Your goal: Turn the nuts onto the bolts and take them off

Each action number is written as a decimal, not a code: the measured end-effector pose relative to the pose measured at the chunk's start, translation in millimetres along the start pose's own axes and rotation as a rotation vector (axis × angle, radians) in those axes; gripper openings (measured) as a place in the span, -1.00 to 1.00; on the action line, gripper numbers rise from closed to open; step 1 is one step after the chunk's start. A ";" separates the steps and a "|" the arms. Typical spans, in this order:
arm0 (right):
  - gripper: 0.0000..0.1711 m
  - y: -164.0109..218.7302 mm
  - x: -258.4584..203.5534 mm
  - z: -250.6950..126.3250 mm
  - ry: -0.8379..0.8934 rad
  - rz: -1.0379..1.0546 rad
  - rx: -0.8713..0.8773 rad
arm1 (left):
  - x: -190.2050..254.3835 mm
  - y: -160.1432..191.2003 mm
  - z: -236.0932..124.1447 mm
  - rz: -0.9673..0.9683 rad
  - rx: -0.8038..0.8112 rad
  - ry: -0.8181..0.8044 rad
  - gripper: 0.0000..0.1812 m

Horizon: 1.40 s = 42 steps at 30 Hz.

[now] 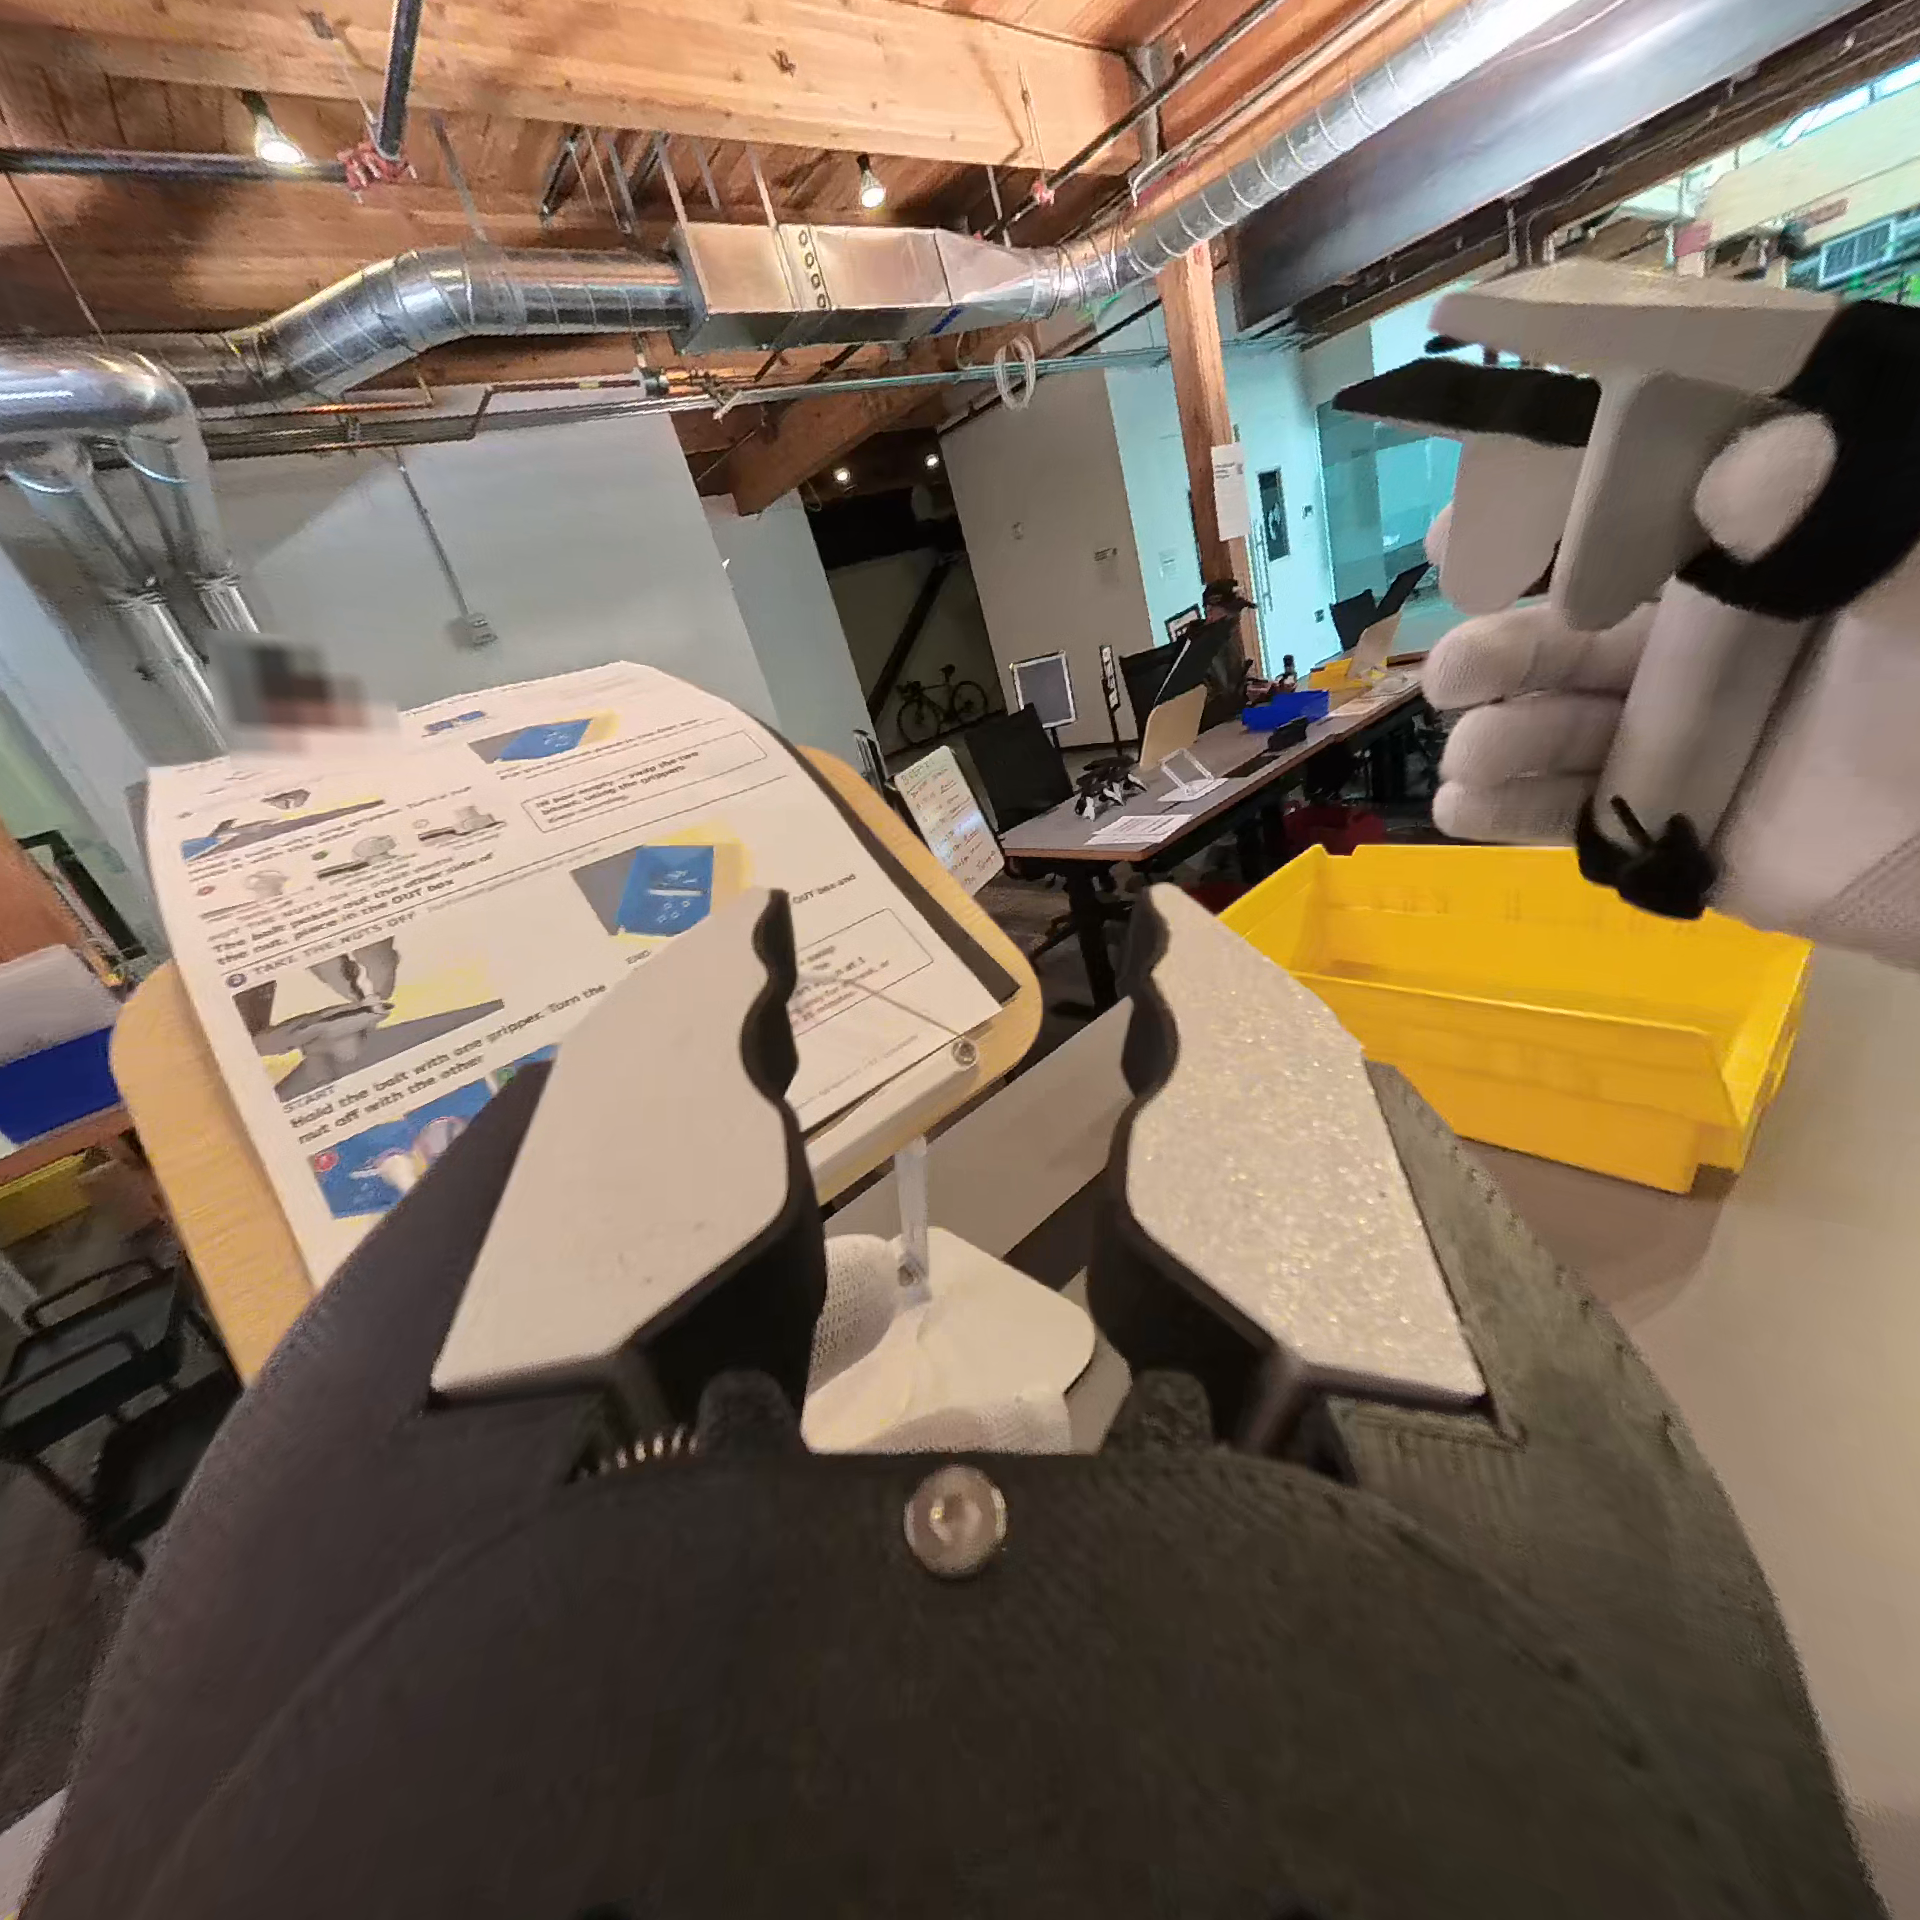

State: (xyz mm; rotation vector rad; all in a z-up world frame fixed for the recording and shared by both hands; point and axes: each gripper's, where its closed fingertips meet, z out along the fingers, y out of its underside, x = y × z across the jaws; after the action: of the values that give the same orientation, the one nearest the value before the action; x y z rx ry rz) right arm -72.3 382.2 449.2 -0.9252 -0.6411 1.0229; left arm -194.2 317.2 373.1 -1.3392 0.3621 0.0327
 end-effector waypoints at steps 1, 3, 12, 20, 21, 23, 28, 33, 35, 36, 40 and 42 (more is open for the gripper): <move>0.02 0.9 -2.7 0.3 -0.004 -0.009 -0.003 | 2.9 -0.2 3.6 -0.008 -0.003 -0.004 -0.32; 0.02 5.9 -8.4 2.8 -0.017 -0.028 -0.025 | 8.3 -3.2 5.0 -0.032 0.013 0.001 -0.34; -0.26 32.8 -26.9 4.2 -0.113 -0.202 -0.163 | -43.2 -11.1 -38.3 0.053 -0.102 -0.083 -0.46; -0.61 78.7 -35.9 11.0 -0.206 -0.223 -0.284 | -140.6 33.1 -99.2 0.158 -0.368 -0.348 -0.84; -0.63 83.3 -36.9 11.8 -0.211 -0.230 -0.294 | -147.6 39.8 -103.2 0.184 -0.404 -0.375 -0.92; -0.64 91.8 -38.7 12.6 -0.225 -0.239 -0.319 | -158.4 56.4 -108.7 0.209 -0.483 -0.404 -0.93; -0.66 99.1 -32.8 11.3 -0.231 -0.220 -0.333 | -182.8 118.5 -124.0 0.176 -0.759 -0.337 -0.71; -0.67 99.5 -24.0 9.2 -0.222 -0.210 -0.339 | -215.3 187.1 -141.0 0.152 -1.095 -0.195 -0.68; -0.67 101.2 -23.1 8.7 -0.224 -0.210 -0.345 | -221.8 214.3 -149.4 0.159 -1.231 -0.121 -0.71; -0.68 102.5 -23.0 8.7 -0.226 -0.211 -0.349 | -219.5 227.4 -152.8 0.134 -1.288 -0.063 -0.74; -0.68 109.3 -24.7 8.1 -0.238 -0.218 -0.372 | -224.1 271.5 -168.3 0.115 -1.472 0.066 -0.77; -0.68 111.8 -26.2 7.9 -0.247 -0.222 -0.380 | -229.1 289.0 -172.1 0.103 -1.520 0.093 -0.77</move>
State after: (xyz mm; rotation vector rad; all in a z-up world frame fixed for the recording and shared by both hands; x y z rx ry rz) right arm -137.1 385.4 354.1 -1.0358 -1.1482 0.8356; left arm -517.6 263.7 131.9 -2.8242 0.4994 0.3959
